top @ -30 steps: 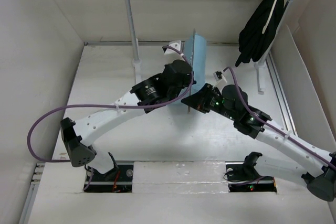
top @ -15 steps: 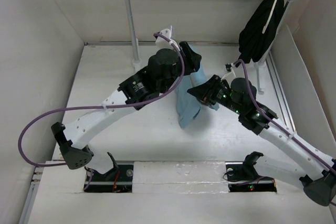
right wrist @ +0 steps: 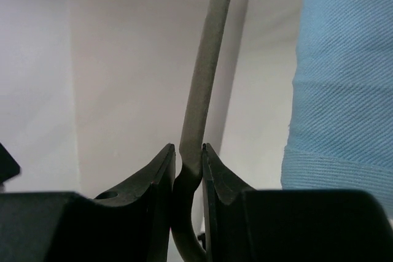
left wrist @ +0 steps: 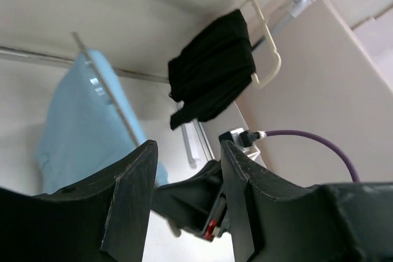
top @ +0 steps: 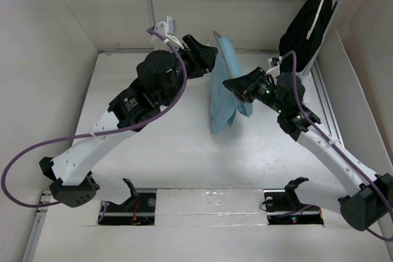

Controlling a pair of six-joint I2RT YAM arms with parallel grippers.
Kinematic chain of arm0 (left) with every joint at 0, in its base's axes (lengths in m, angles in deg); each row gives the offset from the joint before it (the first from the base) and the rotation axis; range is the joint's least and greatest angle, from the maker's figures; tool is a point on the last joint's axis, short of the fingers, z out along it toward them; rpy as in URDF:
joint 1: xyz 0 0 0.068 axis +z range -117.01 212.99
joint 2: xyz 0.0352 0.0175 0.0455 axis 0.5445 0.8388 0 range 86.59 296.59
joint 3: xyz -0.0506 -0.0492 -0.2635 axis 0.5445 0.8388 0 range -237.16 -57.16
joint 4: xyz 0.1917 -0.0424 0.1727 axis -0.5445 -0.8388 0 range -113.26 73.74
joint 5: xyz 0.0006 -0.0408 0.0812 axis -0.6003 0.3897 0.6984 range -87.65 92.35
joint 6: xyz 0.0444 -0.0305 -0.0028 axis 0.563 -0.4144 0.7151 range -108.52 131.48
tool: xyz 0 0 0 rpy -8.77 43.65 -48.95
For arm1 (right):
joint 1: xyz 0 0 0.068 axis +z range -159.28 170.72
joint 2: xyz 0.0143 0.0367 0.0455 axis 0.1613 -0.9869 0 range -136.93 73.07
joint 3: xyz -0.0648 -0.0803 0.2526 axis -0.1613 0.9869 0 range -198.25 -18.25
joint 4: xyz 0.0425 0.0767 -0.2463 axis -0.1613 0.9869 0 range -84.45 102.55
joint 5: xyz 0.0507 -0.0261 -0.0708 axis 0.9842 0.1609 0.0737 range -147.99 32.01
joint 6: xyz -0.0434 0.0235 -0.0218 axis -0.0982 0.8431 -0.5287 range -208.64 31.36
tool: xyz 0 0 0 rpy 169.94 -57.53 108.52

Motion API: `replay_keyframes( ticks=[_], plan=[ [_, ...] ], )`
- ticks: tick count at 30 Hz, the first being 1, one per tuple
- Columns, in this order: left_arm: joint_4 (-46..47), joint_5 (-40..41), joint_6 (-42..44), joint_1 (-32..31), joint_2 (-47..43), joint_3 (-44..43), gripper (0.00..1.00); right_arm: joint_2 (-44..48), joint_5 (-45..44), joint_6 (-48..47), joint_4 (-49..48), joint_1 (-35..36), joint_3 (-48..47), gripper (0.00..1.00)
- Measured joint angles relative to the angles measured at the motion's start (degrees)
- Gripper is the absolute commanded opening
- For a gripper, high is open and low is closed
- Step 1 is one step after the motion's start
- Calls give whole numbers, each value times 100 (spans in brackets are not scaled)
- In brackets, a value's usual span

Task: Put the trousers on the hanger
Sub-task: Place the hanger at the clothesline.

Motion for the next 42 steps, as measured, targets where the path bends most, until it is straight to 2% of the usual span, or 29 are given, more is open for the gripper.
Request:
replay_keyframes(
  ticks=[10,17,26,42],
  plan=[
    [-306,315,59,50,-483,120,40,-573,-96,1019,-1266,-833,-581,0],
    [-417,286,-42,50,-881,817,39,-931,-352,1508,-2109,-1362,-953,0],
    [-710,37,-376,50,-1296,2129,38,-1298,-605,1867,-2205,-2061,-1386,0],
    [-673,-343,-726,50,-1449,2660,36,-2262,-634,2186,-2225,-2509,-2323,0]
  ],
)
